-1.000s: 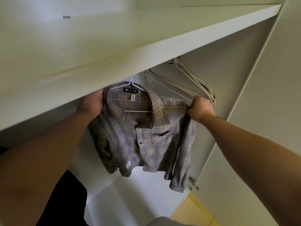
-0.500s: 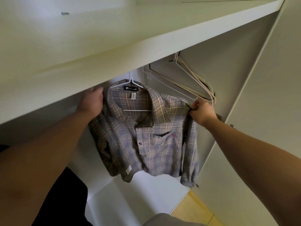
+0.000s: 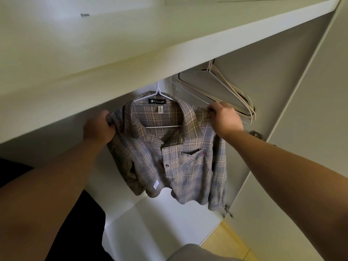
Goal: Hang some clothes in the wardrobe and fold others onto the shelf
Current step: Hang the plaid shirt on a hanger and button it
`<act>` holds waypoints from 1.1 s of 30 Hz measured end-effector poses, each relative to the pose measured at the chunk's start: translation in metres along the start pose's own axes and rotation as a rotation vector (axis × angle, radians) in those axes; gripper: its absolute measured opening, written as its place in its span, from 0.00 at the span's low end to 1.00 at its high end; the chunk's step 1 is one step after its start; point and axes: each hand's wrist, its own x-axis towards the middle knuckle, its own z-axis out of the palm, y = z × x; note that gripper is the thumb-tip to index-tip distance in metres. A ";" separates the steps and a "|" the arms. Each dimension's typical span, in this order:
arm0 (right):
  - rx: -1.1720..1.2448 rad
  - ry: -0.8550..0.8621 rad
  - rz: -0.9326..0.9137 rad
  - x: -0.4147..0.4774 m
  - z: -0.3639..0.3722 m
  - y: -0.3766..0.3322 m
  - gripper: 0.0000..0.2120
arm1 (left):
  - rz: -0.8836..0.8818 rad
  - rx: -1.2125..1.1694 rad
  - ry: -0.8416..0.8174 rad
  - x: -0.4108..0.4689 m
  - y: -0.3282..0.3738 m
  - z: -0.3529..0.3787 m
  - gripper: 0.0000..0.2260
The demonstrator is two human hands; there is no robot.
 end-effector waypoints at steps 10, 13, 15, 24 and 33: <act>-0.059 -0.083 0.174 0.004 -0.005 0.005 0.18 | 0.027 -0.157 0.037 0.007 -0.029 -0.008 0.05; -0.058 -0.085 0.201 0.005 -0.006 0.004 0.17 | -0.018 -0.184 0.104 0.006 -0.030 -0.012 0.06; -0.045 -0.093 0.217 0.006 -0.005 0.003 0.19 | -0.033 -0.153 0.098 0.008 -0.035 -0.013 0.08; -0.039 -0.134 0.238 0.009 -0.005 -0.002 0.19 | 0.130 -0.142 -0.086 0.008 -0.008 -0.012 0.10; -0.100 -0.186 0.309 0.001 -0.013 0.006 0.15 | 0.187 -0.045 -0.106 0.008 -0.012 -0.012 0.06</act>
